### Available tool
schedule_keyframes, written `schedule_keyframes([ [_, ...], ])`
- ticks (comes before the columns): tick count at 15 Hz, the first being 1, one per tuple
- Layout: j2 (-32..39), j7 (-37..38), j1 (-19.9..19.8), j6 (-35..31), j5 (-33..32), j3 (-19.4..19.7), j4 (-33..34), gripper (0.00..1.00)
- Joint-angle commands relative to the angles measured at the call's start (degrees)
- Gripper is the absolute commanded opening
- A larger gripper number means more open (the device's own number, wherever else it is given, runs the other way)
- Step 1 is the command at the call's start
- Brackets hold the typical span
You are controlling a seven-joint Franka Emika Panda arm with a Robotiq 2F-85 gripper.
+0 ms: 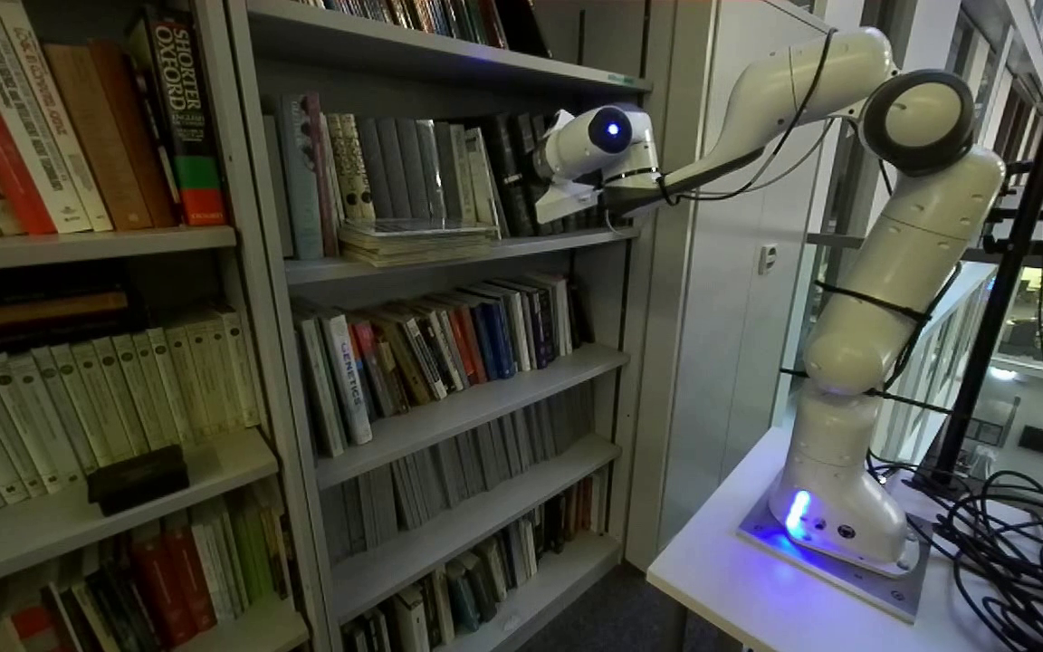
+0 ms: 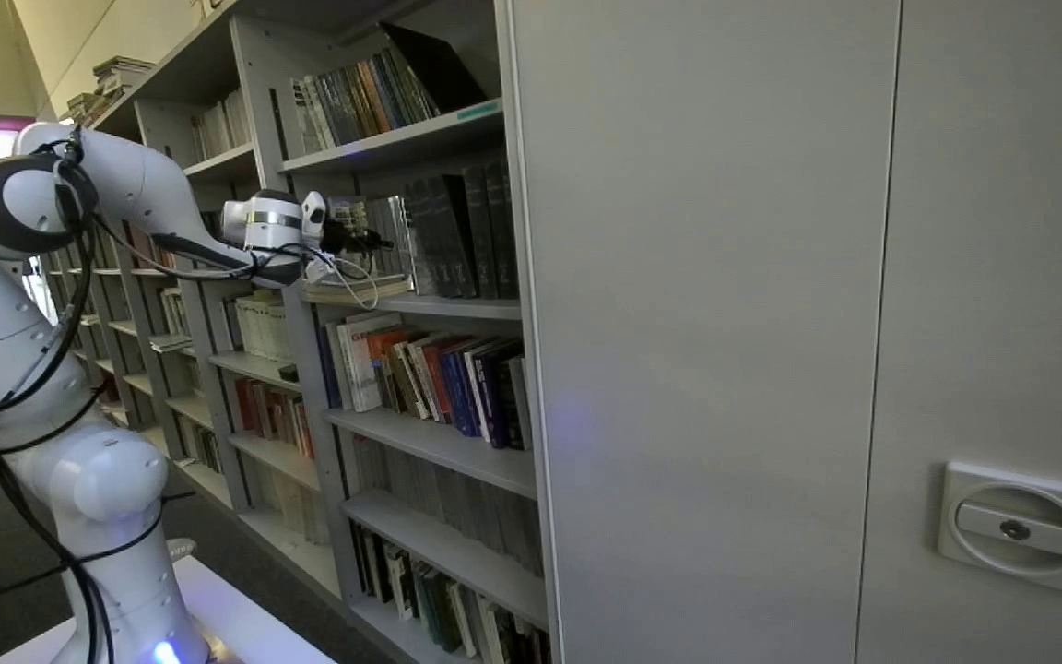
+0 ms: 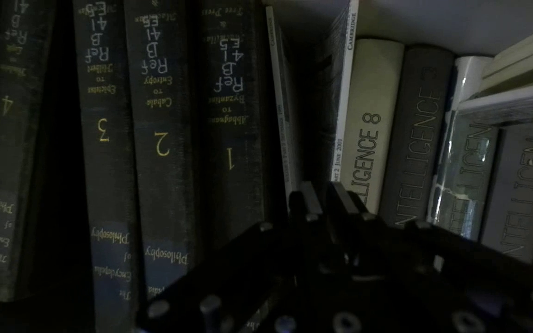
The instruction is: Remove the thin books from the shelf and stack them neatly
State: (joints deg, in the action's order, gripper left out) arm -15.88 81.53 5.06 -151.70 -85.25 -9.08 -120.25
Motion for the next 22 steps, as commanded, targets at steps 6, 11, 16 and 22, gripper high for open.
schedule_keyframes([
  [6,0.6,-1.1,0.7,-0.9,0.7,-0.4,0.3,0.81],
  [11,4.8,-0.8,0.6,0.3,-0.3,-2.0,3.2,1.0],
  [16,9.6,-1.3,0.3,1.2,-0.6,-2.7,8.9,1.0],
  [22,14.0,-1.6,0.4,2.0,-1.1,-2.6,14.1,1.0],
])
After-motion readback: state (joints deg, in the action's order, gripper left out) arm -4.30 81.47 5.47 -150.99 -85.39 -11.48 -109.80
